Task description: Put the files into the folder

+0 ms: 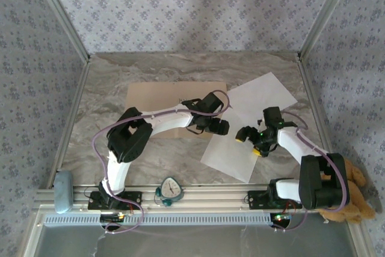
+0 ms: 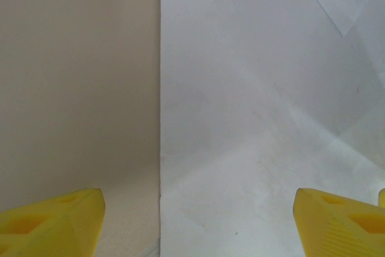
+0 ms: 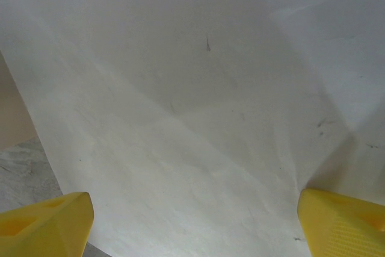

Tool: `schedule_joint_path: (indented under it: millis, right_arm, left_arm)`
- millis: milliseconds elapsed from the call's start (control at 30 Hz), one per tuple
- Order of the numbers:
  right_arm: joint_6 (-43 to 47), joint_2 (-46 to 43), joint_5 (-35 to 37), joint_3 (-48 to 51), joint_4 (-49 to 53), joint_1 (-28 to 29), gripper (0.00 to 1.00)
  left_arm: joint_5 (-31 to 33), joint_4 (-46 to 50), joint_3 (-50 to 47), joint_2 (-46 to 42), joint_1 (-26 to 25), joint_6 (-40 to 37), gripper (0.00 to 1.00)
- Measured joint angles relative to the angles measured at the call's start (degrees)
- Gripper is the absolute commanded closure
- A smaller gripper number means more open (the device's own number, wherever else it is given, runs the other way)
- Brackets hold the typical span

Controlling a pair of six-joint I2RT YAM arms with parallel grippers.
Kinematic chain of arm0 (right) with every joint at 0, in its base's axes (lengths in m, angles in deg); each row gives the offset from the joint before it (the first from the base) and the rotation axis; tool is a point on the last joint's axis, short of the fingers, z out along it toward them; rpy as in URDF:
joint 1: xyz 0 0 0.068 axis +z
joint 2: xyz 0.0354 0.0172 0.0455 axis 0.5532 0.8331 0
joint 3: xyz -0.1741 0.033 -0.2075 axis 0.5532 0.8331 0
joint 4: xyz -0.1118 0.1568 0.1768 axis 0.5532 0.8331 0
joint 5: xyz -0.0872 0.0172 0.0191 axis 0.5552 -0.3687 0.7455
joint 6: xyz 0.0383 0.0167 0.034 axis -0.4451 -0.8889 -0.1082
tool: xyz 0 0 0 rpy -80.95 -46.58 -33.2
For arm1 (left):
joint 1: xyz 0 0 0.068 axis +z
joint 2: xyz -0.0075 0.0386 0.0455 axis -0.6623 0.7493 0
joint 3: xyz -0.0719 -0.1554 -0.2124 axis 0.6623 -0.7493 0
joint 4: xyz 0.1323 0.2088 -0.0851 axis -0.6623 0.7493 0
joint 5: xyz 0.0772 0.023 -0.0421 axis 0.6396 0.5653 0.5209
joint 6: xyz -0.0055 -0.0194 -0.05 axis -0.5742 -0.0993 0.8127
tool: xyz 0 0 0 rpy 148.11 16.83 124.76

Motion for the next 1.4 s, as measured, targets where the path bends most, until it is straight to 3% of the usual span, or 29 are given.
schedule_joint_path:
  millis: [333,1067,1400]
  right_arm:
    - [-0.24,1.18,-0.44,-0.02,-3.32,3.23,0.1]
    - [-1.57,2.91,-1.11,-0.52,-5.84,4.31,0.1]
    - [-1.55,2.93,-1.11,-0.57,-5.81,4.31,0.1]
  left_arm:
    - [-0.37,-0.35,-1.22,1.11,0.0,1.55,0.17]
    - [-0.52,-6.34,-5.03,-0.35,0.07,4.31,0.15]
    - [-4.81,-9.7,-9.11,-2.75,1.95,7.63,0.15]
